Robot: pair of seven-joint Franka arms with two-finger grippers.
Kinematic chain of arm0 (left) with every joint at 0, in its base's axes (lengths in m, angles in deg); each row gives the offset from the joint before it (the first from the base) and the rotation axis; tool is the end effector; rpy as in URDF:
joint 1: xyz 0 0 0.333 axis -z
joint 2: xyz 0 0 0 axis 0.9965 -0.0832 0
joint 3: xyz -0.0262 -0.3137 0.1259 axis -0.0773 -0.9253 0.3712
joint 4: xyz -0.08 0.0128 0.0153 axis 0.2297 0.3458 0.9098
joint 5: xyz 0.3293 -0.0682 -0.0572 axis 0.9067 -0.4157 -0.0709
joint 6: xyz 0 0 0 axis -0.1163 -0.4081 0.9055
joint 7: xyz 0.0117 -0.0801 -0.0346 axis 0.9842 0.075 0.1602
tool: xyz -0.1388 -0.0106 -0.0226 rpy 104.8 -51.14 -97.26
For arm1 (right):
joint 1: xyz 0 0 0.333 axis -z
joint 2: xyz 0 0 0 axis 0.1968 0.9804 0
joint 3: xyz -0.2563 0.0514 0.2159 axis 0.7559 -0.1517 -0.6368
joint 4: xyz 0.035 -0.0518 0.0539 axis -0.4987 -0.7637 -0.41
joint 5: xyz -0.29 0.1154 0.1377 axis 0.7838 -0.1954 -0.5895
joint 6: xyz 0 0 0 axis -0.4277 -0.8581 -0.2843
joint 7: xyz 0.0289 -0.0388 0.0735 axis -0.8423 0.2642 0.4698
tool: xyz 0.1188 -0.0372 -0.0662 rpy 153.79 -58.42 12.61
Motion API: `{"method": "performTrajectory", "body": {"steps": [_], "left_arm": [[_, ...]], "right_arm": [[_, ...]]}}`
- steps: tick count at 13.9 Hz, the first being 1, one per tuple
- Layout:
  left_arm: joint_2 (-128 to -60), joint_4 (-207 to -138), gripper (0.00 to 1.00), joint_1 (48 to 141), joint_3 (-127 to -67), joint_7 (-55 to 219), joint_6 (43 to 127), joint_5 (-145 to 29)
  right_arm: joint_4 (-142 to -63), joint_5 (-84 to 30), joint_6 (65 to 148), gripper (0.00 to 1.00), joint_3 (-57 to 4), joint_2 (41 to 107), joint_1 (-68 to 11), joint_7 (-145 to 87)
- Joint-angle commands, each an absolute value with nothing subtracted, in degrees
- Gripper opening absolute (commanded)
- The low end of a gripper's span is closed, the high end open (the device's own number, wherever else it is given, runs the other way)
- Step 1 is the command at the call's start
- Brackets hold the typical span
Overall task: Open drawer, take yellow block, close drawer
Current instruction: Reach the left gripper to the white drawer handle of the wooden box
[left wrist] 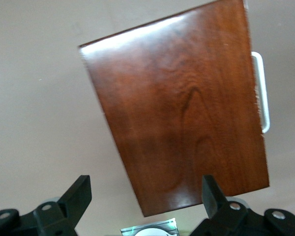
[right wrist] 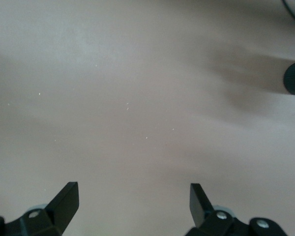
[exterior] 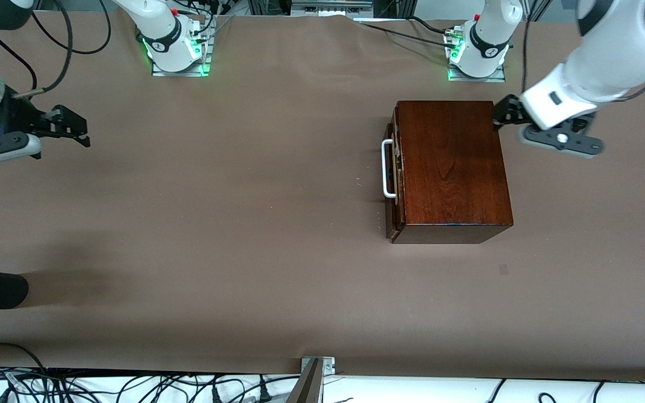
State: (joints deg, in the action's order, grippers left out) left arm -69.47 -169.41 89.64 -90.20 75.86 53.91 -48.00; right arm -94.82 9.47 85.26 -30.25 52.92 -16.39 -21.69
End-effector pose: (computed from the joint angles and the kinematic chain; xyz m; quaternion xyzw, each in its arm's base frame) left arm 0.4681 -0.1318 0.5534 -0.9852 0.1375 0.0998 0.0211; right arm 0.5209 0.0301 0.5915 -0.9909 -0.1342 -0.0053 0.0026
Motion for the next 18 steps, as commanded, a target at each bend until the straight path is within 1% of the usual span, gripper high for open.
{"method": "performTrajectory", "body": {"steps": [1, 4, 6, 8, 12, 18], "left_arm": [[-74.0, -166.5, 1.0, 90.32, -95.4, 84.54, 55.19, -48.75], [-78.39, -165.71, 1.0, 91.46, -101.38, 96.95, 60.64, -47.95], [-81.9, -165.79, 1.0, 94.61, -101.75, 101.63, 64.24, -47.78], [-84.98, -165.88, 1.0, 98.12, -101.75, 107.85, 68.11, -43.06], [-90.17, -166.93, 1.0, 105.78, -101.75, 119.38, 69.09, -33.2], [-93.52, -169.22, 1.0, 108.34, -101.83, 126.25, 70.5, -27.31]], "right_arm": [[-92.79, 8.4, 84.66, 1.0, -29.14, 53.52, -15.92, -20.53], [-92.79, 8.49, 84.31, 1.0, -29.05, 53.61, -15.83, -20.53], [-92.79, 8.66, 84.48, 1.0, -29.14, 54.48, -15.92, -20.61], [-92.79, 8.58, 84.57, 1.0, -29.05, 54.58, -15.83, -20.61], [-92.79, 8.84, 84.39, 1.0, -29.05, 54.58, -15.83, -20.53], [-92.79, 8.84, 84.57, 1.0, -28.61, 54.49, -15.74, -20.53]]}}
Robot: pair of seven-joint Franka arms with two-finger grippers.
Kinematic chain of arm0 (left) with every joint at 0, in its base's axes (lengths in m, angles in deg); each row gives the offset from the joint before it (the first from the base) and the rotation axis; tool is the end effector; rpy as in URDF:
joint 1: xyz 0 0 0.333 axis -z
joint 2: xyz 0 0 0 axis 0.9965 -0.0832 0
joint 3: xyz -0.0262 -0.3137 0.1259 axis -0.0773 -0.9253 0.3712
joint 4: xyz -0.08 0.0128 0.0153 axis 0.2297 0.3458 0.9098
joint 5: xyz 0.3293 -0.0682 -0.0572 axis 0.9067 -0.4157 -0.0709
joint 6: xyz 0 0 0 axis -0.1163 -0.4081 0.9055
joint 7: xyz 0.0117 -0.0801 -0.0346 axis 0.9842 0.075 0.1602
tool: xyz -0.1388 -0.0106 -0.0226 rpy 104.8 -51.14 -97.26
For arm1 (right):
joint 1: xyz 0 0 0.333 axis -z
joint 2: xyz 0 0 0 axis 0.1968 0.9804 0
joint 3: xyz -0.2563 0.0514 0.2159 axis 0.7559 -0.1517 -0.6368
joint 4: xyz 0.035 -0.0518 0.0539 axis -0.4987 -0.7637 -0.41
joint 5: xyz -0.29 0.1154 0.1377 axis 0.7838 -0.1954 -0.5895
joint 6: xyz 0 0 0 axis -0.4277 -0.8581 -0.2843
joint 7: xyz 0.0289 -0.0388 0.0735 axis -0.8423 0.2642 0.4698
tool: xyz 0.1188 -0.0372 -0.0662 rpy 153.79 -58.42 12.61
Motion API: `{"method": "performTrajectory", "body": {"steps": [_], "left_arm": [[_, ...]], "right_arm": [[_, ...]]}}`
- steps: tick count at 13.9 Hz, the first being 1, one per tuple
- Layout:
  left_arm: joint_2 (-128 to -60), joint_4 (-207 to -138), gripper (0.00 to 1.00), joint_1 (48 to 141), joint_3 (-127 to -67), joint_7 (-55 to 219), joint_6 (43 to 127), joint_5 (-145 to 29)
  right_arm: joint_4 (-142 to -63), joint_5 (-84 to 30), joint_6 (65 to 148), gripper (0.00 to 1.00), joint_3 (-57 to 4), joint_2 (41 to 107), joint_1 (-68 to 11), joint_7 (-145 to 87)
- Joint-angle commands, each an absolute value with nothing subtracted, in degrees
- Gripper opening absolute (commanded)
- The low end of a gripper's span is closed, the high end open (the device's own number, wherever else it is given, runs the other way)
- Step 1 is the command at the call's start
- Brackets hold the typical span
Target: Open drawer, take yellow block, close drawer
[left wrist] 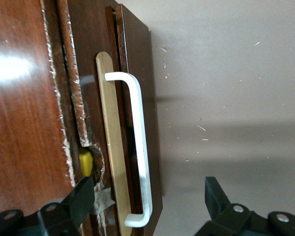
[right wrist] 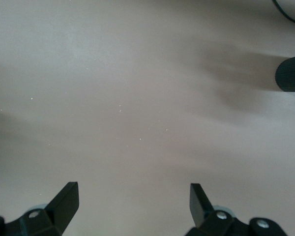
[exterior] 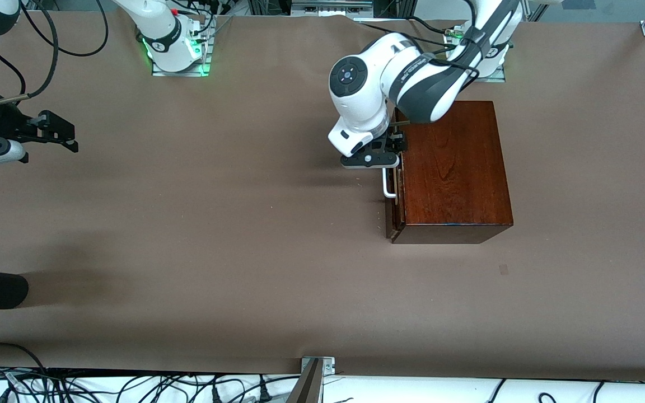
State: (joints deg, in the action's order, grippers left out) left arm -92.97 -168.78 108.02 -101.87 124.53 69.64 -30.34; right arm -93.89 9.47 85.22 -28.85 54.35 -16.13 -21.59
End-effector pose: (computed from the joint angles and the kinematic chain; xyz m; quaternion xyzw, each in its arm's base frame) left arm 0.4497 -0.3757 0.3657 -0.9871 0.0266 0.0456 0.1509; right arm 0.5291 0.0159 0.5852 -0.9927 -0.1208 -0.0006 0.0017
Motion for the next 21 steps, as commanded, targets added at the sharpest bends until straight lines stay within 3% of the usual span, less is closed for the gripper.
{"method": "performTrajectory", "body": {"steps": [1, 11, 21], "left_arm": [[-93.96, -169.31, 1.0, 108.34, -101.83, 126.34, 70.5, -26.6], [-97.65, -169.66, 1.0, 109.04, -101.75, 129.59, 73.66, -26.33], [-100.81, -168.79, 1.0, 112.99, -101.83, 135.22, 82.97, -26.42]], "right_arm": [[-92.79, 8.84, 84.57, 1.0, -28.61, 54.58, -15.74, -20.53], [-92.79, 8.84, 84.66, 1.0, -28.61, 54.58, -15.74, -20.53], [-92.79, 8.58, 84.83, 1.0, -28.61, 55.19, -15.48, -20.61]]}}
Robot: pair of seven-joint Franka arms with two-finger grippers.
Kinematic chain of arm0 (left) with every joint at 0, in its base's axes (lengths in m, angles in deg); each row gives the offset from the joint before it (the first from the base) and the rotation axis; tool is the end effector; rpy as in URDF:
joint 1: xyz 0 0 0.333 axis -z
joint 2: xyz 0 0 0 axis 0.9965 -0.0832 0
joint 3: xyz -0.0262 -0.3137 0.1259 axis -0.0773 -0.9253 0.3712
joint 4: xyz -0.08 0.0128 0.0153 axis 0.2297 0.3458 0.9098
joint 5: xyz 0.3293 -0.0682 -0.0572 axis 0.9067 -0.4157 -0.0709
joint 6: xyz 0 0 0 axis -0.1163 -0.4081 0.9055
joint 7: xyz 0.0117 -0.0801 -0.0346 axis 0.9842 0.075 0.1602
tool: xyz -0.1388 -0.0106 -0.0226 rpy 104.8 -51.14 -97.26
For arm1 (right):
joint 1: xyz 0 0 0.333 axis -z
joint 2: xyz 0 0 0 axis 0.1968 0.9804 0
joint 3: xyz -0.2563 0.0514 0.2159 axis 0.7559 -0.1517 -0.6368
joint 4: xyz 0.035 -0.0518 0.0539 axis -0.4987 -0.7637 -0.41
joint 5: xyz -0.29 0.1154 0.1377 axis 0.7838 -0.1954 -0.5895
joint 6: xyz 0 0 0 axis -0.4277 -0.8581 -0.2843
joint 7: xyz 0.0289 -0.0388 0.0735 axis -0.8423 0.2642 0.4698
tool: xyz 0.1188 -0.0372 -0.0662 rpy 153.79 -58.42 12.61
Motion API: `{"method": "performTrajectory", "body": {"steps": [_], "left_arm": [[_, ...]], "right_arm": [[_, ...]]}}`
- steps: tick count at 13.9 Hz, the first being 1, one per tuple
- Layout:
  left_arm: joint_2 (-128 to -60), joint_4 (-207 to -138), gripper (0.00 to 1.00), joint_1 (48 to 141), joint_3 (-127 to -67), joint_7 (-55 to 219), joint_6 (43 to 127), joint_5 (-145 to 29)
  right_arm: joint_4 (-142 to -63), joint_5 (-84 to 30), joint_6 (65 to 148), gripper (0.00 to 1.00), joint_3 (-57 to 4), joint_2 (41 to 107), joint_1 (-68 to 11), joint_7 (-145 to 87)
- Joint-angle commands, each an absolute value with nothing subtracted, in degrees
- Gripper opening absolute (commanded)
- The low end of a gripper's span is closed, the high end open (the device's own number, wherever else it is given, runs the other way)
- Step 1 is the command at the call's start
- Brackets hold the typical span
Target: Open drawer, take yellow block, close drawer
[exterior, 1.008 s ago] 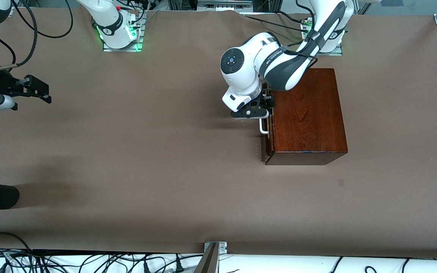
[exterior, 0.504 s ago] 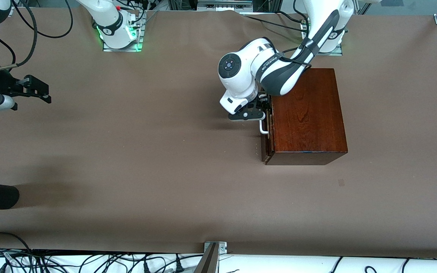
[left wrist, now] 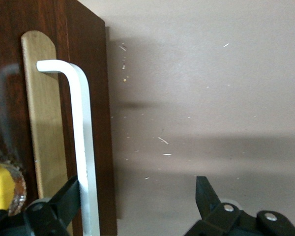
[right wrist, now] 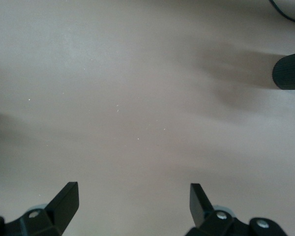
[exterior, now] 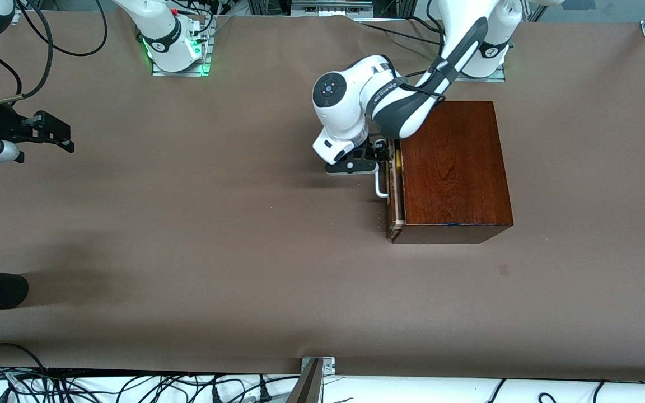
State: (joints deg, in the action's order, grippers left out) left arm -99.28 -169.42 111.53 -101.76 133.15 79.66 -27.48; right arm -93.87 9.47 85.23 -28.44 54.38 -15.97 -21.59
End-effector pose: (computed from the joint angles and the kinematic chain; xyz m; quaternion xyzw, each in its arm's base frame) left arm 0.4431 -0.4215 0.3075 -0.9922 0.0045 0.0158 0.1237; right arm 0.5294 0.0108 0.5851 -0.9933 -0.1158 -0.0006 0.0015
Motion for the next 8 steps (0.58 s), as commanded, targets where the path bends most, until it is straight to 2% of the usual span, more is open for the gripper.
{"method": "performTrajectory", "body": {"steps": [1, 4, 8], "left_arm": [[-101.25, -168.61, 1.0, 113.43, -101.83, 136.09, 84.29, -26.42], [-102.74, -167.65, 1.0, 115.19, -101.83, 139.16, 87.63, -26.33], [-105.73, -163.0, 1.0, 118.0, -101.75, 142.77, 87.73, -26.59]], "right_arm": [[-92.79, 8.49, 84.83, 1.0, -28.61, 55.19, -15.57, -20.61], [-92.79, 8.31, 84.83, 1.0, -28.61, 55.28, -15.57, -20.7], [-93.23, 8.31, 84.04, 1.0, -28.96, 55.63, -15.83, -19.47]]}}
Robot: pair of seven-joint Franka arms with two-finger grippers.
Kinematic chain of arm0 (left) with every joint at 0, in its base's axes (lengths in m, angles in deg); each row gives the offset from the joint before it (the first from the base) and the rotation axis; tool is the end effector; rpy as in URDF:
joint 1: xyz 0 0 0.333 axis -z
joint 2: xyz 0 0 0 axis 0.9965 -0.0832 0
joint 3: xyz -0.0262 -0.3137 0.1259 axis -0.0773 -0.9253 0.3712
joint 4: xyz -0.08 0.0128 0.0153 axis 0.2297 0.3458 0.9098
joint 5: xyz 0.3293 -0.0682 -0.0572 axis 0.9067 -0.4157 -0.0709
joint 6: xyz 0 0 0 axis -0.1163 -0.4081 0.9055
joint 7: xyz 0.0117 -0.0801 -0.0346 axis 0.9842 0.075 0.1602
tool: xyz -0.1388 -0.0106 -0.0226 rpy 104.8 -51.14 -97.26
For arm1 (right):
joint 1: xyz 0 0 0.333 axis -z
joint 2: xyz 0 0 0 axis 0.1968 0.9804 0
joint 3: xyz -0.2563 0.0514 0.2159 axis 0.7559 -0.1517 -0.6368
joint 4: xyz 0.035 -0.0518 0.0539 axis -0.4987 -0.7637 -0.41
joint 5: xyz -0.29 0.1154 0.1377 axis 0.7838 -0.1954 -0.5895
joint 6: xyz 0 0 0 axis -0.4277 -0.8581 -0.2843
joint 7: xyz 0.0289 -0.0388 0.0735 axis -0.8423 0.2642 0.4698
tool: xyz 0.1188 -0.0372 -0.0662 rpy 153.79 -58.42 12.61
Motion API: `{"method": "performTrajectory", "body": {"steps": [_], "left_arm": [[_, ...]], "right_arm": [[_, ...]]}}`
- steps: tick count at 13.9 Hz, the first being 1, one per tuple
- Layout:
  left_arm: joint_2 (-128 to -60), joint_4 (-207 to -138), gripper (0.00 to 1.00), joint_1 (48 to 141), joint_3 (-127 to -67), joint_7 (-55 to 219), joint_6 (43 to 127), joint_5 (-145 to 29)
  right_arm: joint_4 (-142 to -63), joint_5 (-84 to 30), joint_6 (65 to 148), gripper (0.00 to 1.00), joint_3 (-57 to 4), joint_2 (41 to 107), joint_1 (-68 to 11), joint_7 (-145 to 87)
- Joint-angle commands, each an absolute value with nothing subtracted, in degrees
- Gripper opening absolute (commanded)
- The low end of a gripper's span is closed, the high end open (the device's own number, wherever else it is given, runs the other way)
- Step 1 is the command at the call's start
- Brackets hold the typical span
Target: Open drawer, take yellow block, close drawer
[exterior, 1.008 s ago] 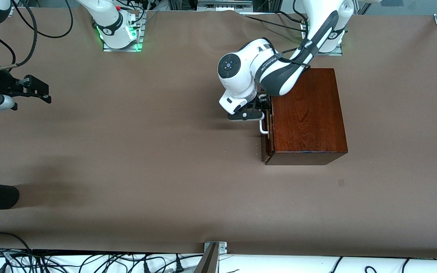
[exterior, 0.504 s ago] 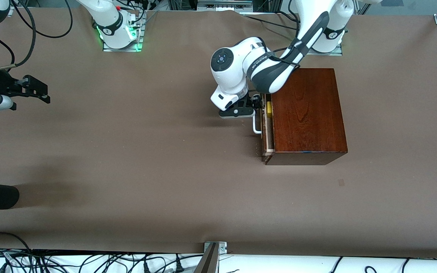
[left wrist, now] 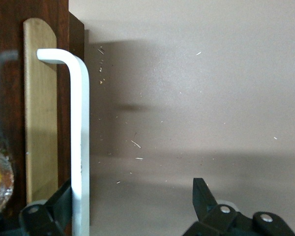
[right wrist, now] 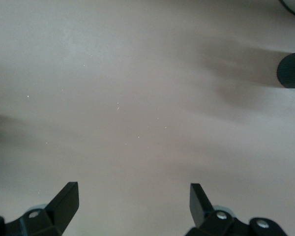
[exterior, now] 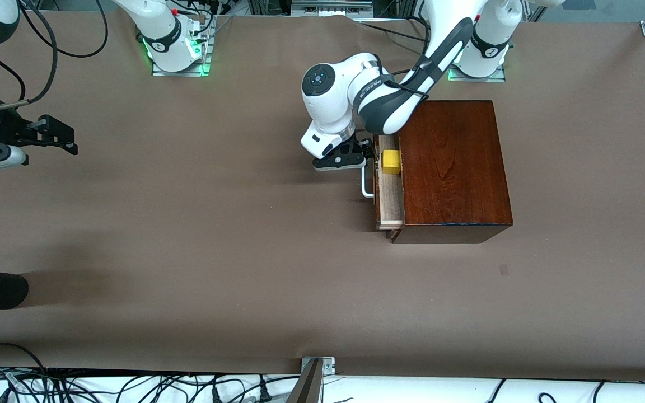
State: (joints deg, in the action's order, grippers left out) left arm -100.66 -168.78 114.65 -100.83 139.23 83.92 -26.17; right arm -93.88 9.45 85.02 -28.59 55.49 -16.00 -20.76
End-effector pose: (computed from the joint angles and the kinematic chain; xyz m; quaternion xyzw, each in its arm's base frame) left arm 0.4347 -0.4497 0.3004 -0.9944 -0.0210 -0.0143 0.1022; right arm 0.5336 0.0128 0.5744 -0.9922 -0.1245 0.0110 0.0023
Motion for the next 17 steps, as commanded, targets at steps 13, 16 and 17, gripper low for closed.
{"method": "performTrajectory", "body": {"steps": [13, 16, 17], "left_arm": [[-94.24, -161.58, 1.0, 114.94, -101.92, 134.36, 75.01, -28.09], [-88.88, -161.58, 1.0, 109.95, -101.92, 128.48, 70.25, -31.33], [-87.21, -161.58, 1.0, 107.4, -101.92, 124.45, 68.76, -32.47]], "right_arm": [[-92.7, 8.31, 84.13, 1.0, -30.1, 55.19, -19.87, -19.12], [-93.05, 8.23, 83.78, 1.0, -30.37, 55.1, -20.05, -19.03], [-93.05, 8.05, 82.56, 1.0, -30.89, 55.19, -20.23, -19.73]]}}
